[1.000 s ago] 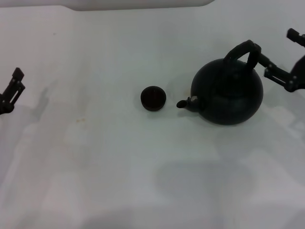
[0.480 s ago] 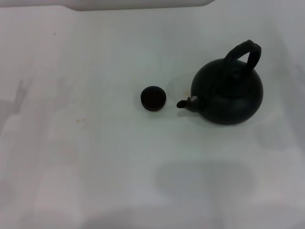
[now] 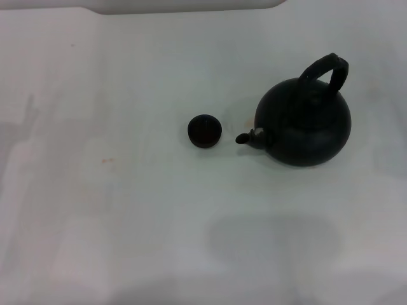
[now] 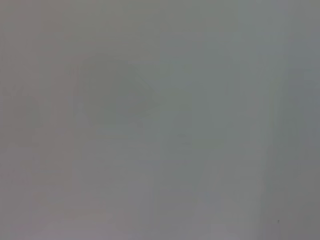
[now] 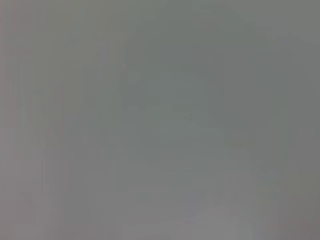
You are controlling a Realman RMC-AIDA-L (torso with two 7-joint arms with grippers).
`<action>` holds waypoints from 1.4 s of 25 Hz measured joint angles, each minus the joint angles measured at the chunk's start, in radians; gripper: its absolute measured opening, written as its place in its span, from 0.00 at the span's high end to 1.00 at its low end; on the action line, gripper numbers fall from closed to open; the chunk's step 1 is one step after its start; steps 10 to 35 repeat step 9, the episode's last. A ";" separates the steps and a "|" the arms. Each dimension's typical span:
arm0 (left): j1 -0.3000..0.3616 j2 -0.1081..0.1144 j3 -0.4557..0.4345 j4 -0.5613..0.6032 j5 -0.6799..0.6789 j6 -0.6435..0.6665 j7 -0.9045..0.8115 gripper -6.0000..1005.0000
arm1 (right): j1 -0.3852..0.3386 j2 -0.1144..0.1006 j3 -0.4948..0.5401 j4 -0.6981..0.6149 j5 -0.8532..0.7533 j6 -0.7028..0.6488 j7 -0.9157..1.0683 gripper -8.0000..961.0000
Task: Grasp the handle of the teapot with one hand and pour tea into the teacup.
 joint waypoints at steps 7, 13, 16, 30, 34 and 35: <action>-0.040 -0.002 0.007 -0.013 0.001 0.002 -0.002 0.23 | -0.002 -0.009 0.060 -0.004 -0.001 0.004 -0.044 0.10; -0.047 -0.004 0.008 -0.020 0.001 0.003 -0.002 0.23 | -0.002 -0.007 0.075 -0.005 0.000 0.003 -0.054 0.10; -0.047 -0.004 0.008 -0.020 0.001 0.003 -0.002 0.23 | -0.002 -0.007 0.075 -0.005 0.000 0.003 -0.054 0.10; -0.047 -0.004 0.008 -0.020 0.001 0.003 -0.002 0.23 | -0.002 -0.007 0.075 -0.005 0.000 0.003 -0.054 0.10; -0.047 -0.004 0.008 -0.020 0.001 0.003 -0.002 0.23 | -0.002 -0.007 0.075 -0.005 0.000 0.003 -0.054 0.10; -0.047 -0.004 0.008 -0.020 0.001 0.003 -0.002 0.23 | -0.002 -0.007 0.075 -0.005 0.000 0.003 -0.054 0.10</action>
